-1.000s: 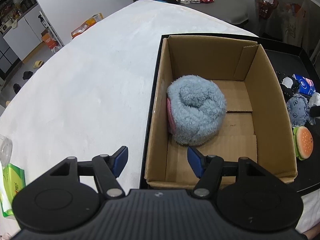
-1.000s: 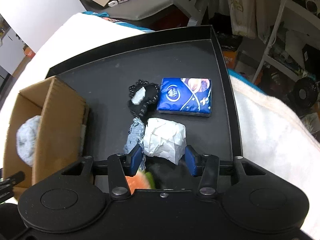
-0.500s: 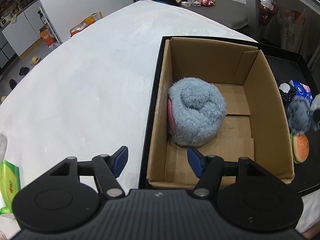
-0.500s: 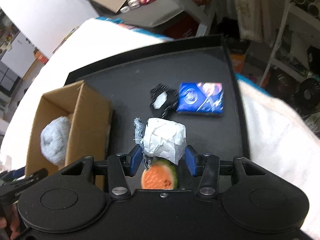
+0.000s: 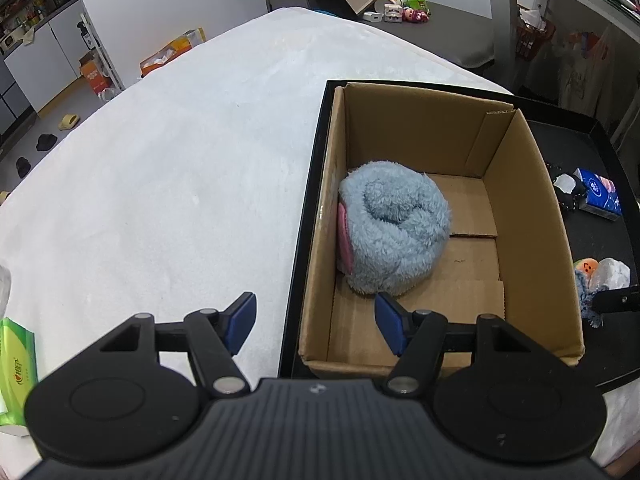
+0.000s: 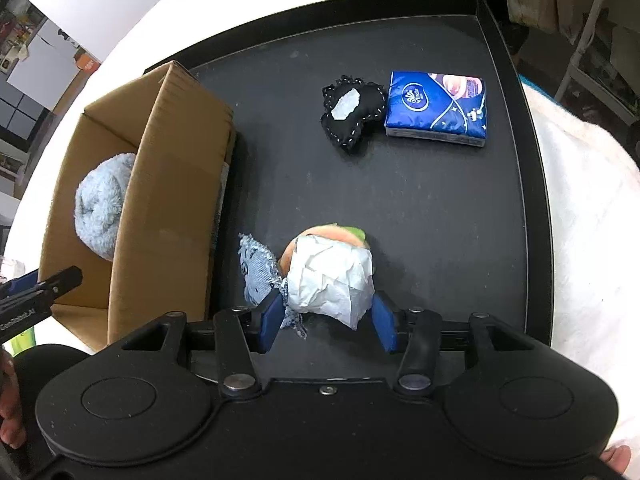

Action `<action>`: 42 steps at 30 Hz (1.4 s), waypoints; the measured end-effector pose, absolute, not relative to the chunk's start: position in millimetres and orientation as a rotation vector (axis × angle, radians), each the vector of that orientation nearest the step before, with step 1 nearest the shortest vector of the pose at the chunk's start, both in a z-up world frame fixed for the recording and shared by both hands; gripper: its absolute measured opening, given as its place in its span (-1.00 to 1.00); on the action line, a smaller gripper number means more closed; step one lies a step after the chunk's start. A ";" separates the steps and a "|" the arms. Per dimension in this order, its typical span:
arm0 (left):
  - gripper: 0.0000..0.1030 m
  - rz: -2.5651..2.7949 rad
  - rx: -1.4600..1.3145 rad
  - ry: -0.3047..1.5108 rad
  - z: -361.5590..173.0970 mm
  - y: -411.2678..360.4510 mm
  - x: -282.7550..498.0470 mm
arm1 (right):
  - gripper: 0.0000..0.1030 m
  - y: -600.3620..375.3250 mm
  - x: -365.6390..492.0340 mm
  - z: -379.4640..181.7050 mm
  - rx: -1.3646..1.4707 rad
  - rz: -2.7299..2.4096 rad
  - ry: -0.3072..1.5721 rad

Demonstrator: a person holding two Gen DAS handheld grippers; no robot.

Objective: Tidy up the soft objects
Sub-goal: 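Move the right gripper to the white tissue bundle and grasp it, then carry the white tissue bundle with the right gripper into the box and release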

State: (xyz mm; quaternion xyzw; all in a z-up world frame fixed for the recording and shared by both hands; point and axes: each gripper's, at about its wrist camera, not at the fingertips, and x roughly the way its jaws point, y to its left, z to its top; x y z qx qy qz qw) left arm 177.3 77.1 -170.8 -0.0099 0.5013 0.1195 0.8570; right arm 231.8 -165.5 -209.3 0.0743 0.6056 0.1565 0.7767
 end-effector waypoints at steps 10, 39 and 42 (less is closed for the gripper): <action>0.24 0.251 -0.032 1.047 -169.2 79.3 175.5 | 0.22 -170.9 238.0 -215.4 0.251 0.336 1.321; 0.24 0.252 -0.031 1.051 -171.0 79.0 176.7 | -0.03 -174.3 253.2 -209.9 0.338 0.316 1.286; 0.24 0.250 -0.035 1.050 -171.1 79.8 176.2 | -0.03 -170.7 254.1 -213.4 0.332 0.314 1.298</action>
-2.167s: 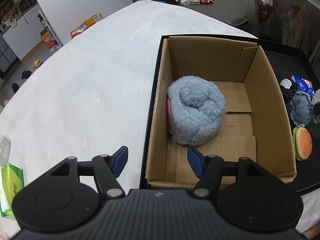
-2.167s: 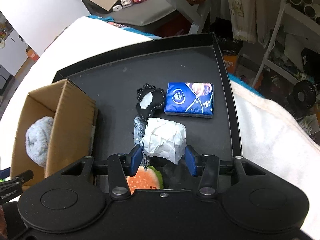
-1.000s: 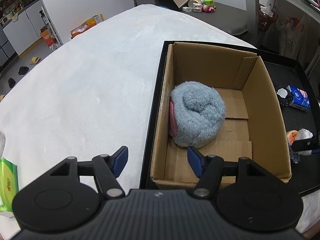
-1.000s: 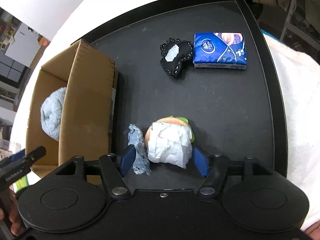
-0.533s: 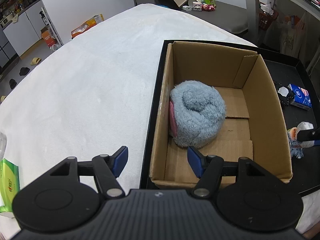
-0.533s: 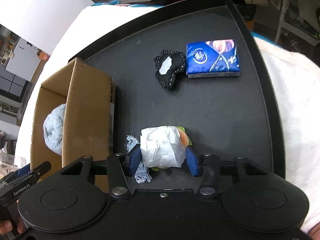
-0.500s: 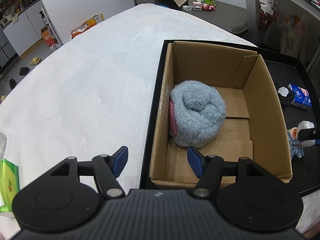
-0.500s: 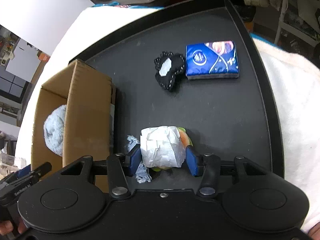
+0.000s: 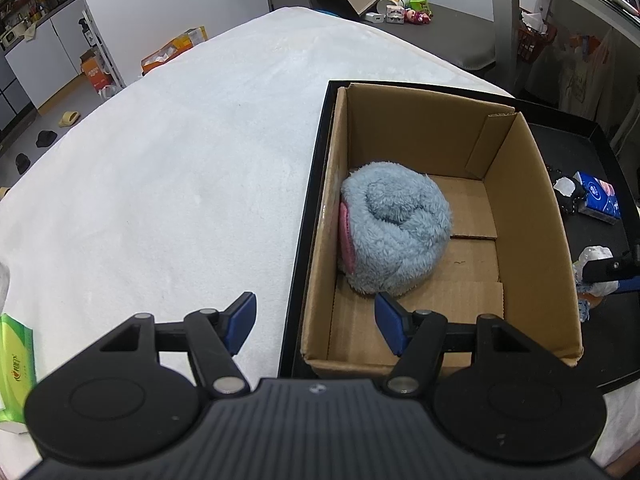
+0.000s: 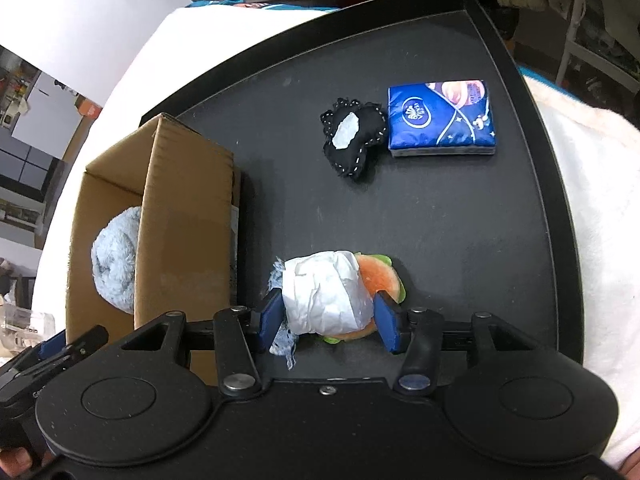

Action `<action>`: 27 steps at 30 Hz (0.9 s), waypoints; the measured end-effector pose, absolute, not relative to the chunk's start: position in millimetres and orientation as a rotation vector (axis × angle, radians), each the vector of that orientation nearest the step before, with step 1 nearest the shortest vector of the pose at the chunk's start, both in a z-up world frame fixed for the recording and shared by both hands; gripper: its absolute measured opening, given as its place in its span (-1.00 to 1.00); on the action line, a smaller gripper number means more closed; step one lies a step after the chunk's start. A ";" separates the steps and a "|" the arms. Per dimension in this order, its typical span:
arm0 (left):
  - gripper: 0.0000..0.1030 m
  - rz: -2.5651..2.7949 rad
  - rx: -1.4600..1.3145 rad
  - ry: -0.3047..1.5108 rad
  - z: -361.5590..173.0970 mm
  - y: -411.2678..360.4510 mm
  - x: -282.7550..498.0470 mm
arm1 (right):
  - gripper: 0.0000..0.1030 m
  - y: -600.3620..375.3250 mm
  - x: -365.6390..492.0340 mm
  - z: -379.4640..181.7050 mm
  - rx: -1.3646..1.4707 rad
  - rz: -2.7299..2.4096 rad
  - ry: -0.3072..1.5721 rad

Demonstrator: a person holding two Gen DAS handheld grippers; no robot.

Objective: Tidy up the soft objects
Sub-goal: 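Carry the white tissue bundle with the right gripper into the box and release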

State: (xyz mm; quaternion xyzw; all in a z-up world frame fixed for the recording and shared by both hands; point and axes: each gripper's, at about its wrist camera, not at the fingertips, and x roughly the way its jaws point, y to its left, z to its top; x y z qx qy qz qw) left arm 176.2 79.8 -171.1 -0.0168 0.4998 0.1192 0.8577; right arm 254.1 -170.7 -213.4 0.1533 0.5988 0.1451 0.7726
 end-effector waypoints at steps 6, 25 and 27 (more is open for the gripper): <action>0.24 0.249 -0.037 1.051 -171.3 80.0 176.4 | -0.03 -173.0 257.8 -214.7 0.355 0.301 1.300; 0.24 0.252 -0.027 1.048 -171.0 79.0 176.4 | -0.01 -178.8 259.9 -217.5 0.396 0.275 1.298; 0.24 0.253 -0.025 1.047 -171.0 78.9 176.3 | -0.04 -180.0 259.1 -217.5 0.407 0.271 1.295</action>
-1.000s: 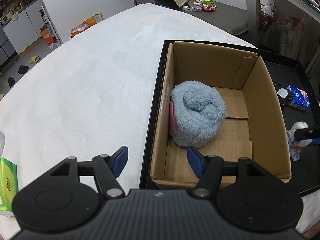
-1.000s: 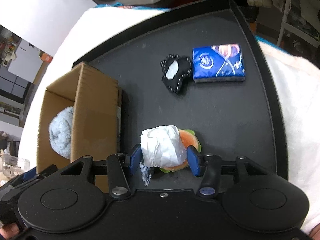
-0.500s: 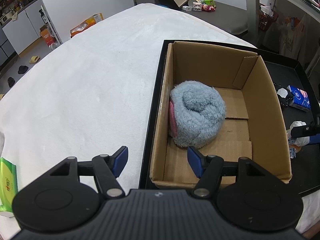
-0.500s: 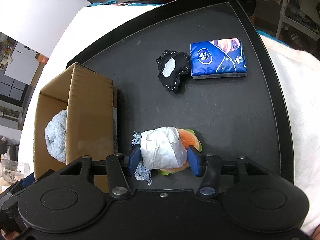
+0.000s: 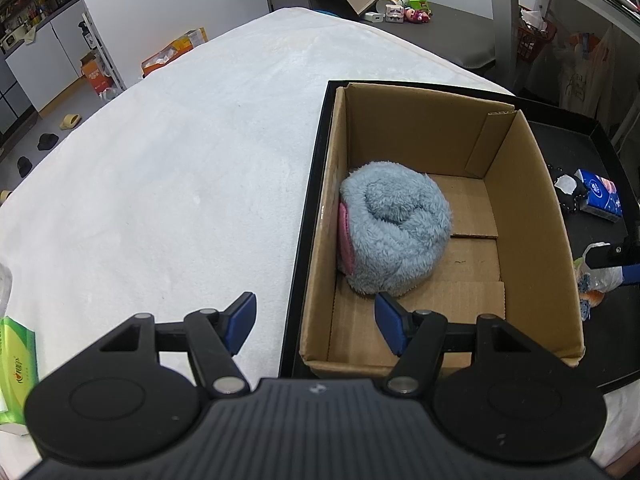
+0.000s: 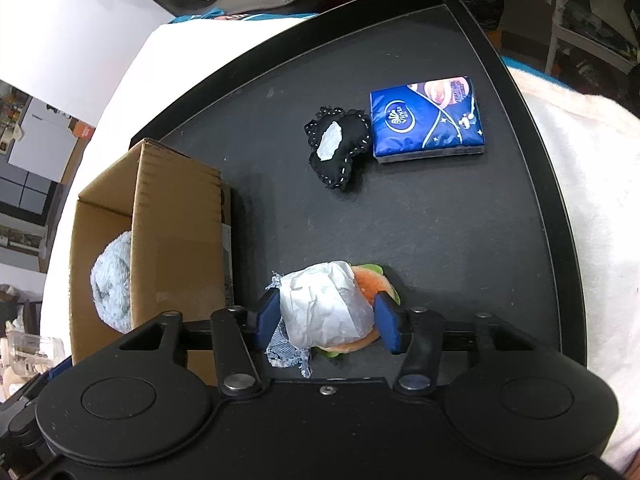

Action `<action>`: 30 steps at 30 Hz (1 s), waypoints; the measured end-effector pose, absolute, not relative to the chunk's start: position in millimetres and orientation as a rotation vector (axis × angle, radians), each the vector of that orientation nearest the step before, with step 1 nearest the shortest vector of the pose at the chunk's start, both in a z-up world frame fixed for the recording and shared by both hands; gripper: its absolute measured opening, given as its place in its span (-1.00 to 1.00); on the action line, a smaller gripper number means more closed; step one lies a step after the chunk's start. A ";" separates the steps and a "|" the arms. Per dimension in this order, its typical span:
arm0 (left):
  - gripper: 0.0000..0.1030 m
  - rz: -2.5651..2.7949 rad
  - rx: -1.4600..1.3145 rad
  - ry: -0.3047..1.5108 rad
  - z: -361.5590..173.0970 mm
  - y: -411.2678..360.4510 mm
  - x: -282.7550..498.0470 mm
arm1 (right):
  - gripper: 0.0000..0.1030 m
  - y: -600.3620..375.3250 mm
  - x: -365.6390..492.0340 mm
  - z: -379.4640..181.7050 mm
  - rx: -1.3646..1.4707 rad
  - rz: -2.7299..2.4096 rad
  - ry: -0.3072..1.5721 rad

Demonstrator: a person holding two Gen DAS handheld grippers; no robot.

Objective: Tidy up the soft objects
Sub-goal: 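Carry the white tissue bundle with the right gripper into the box and release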

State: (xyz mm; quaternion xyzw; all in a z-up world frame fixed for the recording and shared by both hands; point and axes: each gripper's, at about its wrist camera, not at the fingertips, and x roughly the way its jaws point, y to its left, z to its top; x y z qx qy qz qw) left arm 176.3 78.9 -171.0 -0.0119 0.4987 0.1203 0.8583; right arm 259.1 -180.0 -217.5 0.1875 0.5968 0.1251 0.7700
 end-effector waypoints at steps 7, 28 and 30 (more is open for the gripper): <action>0.24 0.251 -0.026 1.049 -170.9 78.7 176.4 | -0.05 -186.0 258.9 -203.9 0.412 0.263 1.257; 0.11 0.250 -0.047 1.054 -174.6 83.0 177.5 | -0.04 -122.6 266.4 -126.4 0.269 0.378 1.136; -0.02 0.247 -0.057 1.054 -175.3 84.3 177.7 | -0.04 -113.8 267.3 -122.5 0.255 0.388 1.130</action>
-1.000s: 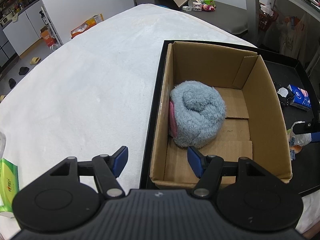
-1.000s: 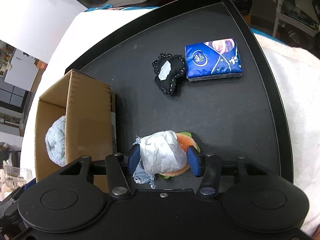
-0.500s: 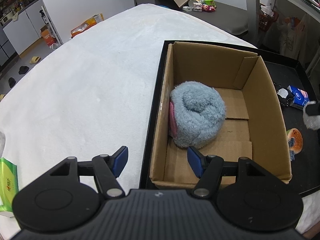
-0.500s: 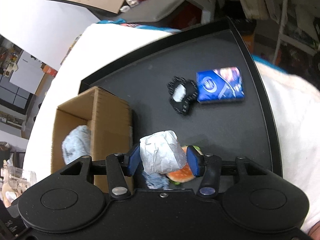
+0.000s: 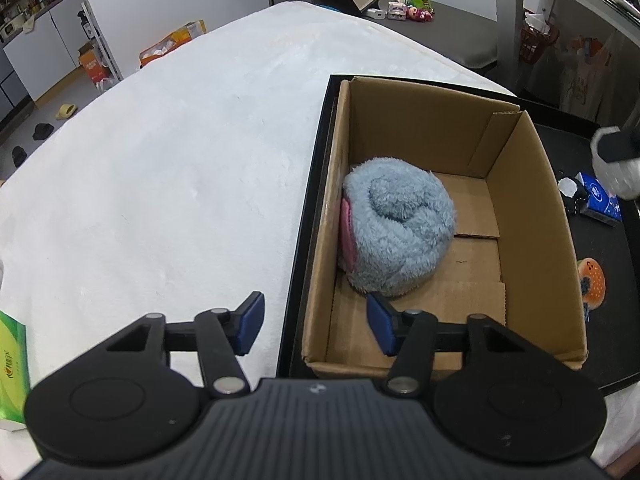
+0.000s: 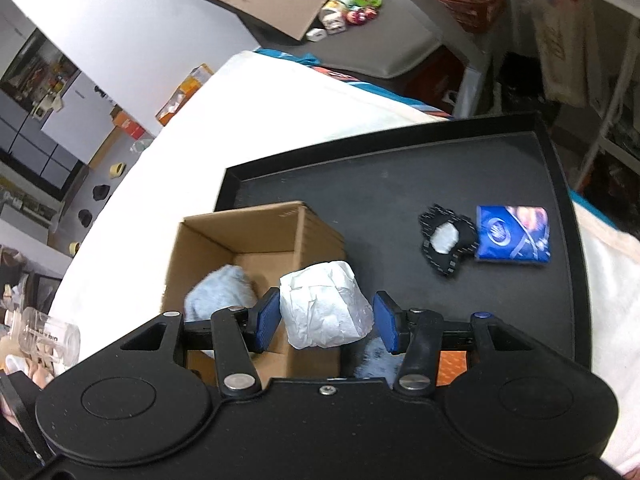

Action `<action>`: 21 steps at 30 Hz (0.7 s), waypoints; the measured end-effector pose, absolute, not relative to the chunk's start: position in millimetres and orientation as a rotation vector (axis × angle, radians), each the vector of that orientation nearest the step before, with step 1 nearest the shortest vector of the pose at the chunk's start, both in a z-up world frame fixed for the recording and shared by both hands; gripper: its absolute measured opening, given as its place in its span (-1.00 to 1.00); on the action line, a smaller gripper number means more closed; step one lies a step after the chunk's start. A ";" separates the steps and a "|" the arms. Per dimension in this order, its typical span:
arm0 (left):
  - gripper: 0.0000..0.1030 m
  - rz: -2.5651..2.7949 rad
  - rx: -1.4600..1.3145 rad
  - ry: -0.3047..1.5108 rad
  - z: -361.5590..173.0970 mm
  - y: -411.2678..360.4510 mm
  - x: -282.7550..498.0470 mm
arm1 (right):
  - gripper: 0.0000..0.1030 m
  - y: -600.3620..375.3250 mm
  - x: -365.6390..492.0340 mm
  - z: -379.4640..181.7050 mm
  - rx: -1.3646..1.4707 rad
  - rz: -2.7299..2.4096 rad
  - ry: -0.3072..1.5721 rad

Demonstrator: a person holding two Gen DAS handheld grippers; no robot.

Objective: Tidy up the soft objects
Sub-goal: 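Carry the white tissue bundle with the right gripper into the box and release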

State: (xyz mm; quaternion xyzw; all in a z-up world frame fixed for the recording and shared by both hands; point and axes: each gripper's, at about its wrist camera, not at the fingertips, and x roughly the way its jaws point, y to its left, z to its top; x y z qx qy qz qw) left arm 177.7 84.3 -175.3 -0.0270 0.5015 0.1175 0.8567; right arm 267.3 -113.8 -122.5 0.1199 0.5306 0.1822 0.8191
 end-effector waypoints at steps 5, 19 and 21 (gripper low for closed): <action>-0.43 0.238 -0.066 1.069 -179.2 86.2 179.5 | -0.04 -89.2 271.1 -114.7 0.212 0.406 1.120; -0.77 0.215 -0.113 1.095 -187.1 93.7 180.6 | -0.04 -38.1 285.3 -111.7 0.123 0.431 1.116; -0.77 0.217 -0.112 1.096 -187.5 93.9 181.1 | -0.04 -29.1 286.7 -111.5 0.109 0.438 1.114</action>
